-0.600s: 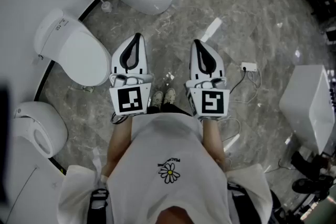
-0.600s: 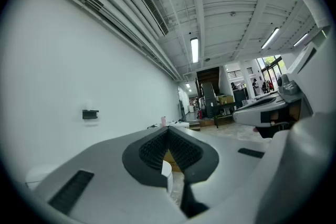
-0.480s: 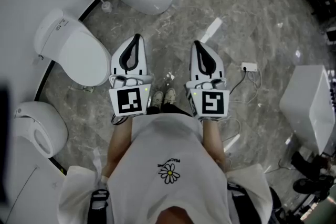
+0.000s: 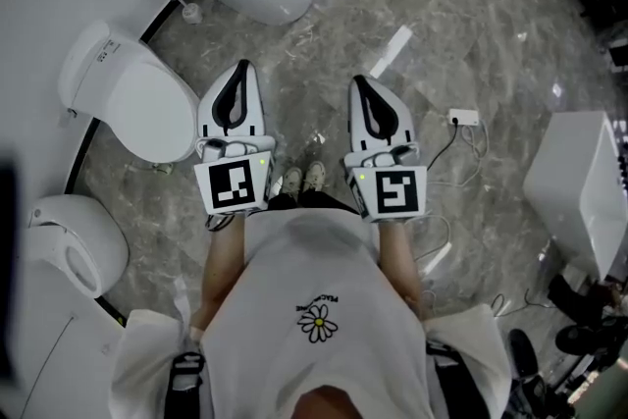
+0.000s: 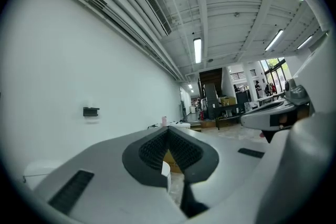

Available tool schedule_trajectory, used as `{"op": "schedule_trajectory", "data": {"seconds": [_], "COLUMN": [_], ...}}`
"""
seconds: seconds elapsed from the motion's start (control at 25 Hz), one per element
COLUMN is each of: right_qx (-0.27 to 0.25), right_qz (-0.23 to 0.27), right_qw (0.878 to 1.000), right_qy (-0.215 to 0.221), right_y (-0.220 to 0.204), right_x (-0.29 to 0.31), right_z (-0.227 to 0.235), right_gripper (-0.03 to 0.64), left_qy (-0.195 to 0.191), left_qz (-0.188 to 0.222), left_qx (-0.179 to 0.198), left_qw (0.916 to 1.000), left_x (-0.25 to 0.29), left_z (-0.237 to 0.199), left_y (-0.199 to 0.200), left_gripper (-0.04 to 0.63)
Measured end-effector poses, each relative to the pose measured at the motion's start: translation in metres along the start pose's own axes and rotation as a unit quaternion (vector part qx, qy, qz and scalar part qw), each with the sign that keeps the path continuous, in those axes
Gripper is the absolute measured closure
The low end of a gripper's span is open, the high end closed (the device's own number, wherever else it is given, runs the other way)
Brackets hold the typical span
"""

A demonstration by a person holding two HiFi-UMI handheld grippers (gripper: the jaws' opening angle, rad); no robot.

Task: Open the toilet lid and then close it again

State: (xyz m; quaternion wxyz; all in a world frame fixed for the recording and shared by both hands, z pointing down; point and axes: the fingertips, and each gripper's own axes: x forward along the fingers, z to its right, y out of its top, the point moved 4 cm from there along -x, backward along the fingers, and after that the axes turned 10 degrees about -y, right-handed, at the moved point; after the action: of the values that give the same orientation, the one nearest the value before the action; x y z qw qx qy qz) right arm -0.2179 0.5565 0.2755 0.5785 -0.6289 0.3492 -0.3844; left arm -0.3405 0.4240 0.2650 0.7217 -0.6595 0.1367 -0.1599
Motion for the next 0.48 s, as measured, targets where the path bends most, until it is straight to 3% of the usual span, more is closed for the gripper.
{"op": "schedule_trajectory", "data": {"seconds": [0.28,0.48], "right_qx": [0.007,0.02], "right_qz": [-0.014,-0.013], "right_qw": [1.0,1.0], "right_qy": [0.006,0.01], "right_y": [-0.018,-0.02], "right_x": [-0.003,0.0], "right_z": [0.032,0.04], "right_gripper": [0.586,0.587], "left_qy": [0.025,0.024], "left_qz": [0.021,0.011], "left_qx": [-0.006,-0.015], "left_qw": [0.9995,0.9995], "left_x": [0.012,0.022], "left_z": [0.007,0.01], "left_y": [-0.004,-0.013], "left_gripper": [0.571,0.571]}}
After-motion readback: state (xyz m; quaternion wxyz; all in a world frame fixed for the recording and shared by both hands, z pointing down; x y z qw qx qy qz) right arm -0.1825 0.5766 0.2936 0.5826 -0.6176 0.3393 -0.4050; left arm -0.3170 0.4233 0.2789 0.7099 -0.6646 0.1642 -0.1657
